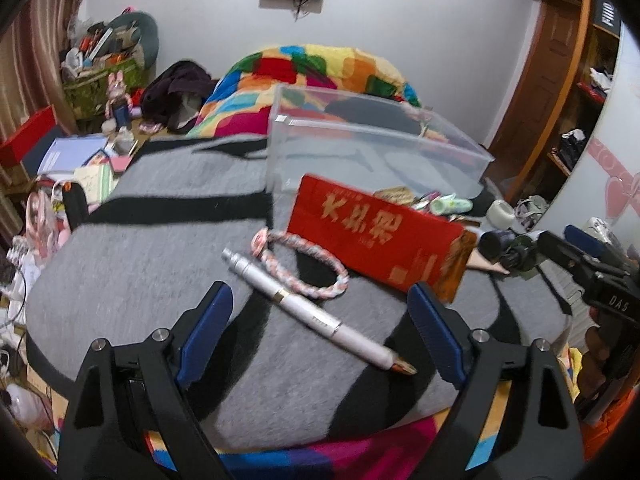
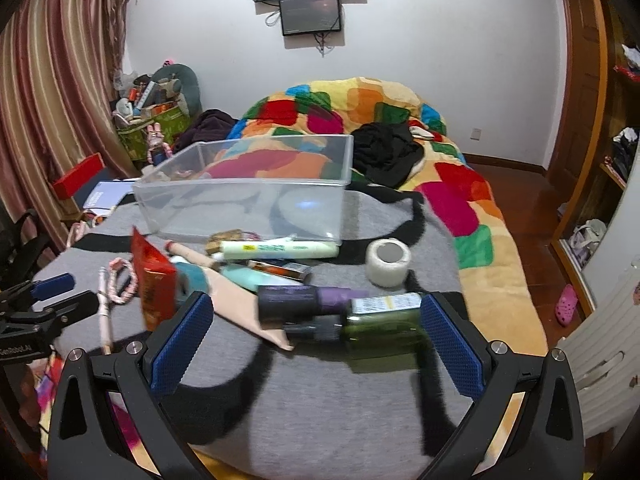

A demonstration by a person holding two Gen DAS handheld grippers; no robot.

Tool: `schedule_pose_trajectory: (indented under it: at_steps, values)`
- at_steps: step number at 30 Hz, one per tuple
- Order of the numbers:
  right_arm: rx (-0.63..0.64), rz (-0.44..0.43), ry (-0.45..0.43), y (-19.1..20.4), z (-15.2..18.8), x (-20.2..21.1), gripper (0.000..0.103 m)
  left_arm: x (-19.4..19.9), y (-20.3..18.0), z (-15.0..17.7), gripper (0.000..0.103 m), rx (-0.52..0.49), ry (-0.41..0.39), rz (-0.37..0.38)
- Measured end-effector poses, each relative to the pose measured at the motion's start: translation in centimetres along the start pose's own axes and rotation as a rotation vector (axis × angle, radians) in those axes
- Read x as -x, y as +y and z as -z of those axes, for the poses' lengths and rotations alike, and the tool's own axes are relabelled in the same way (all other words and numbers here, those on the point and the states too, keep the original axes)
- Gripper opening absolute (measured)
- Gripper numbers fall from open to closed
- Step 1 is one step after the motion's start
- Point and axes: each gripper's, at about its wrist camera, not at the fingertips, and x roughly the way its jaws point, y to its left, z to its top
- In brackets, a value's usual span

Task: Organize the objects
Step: 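Move the left tool toward the white pen on the blanket, then grasp the white pen with the left tool while the right tool grasps the green bottle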

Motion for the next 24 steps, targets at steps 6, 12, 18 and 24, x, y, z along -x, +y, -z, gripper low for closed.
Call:
schedule_pose_trajectory:
  at_steps: [6, 12, 18, 24]
  values:
    - [-0.039, 0.016, 0.051, -2.1, 0.2, -1.4, 0.103, -1.8, 0.3, 0.6, 0.084, 0.039, 0.047, -0.042]
    - [0.013, 0.018, 0.089, -1.2, 0.1, -2.8, 0.103, -2.0, 0.4, 0.9, 0.058, -0.013, 0.034, -0.116]
    - [0.003, 0.047, 0.068, -2.2, 0.1, -2.3, 0.103, -0.5, 2.2, 1.3, 0.041, -0.006, 0.026, -0.092]
    - [-0.021, 0.09, 0.085, -4.4, 0.1, -2.8, 0.103, 0.2, 3.9, 1.2, 0.032, 0.044, 0.043, -0.082]
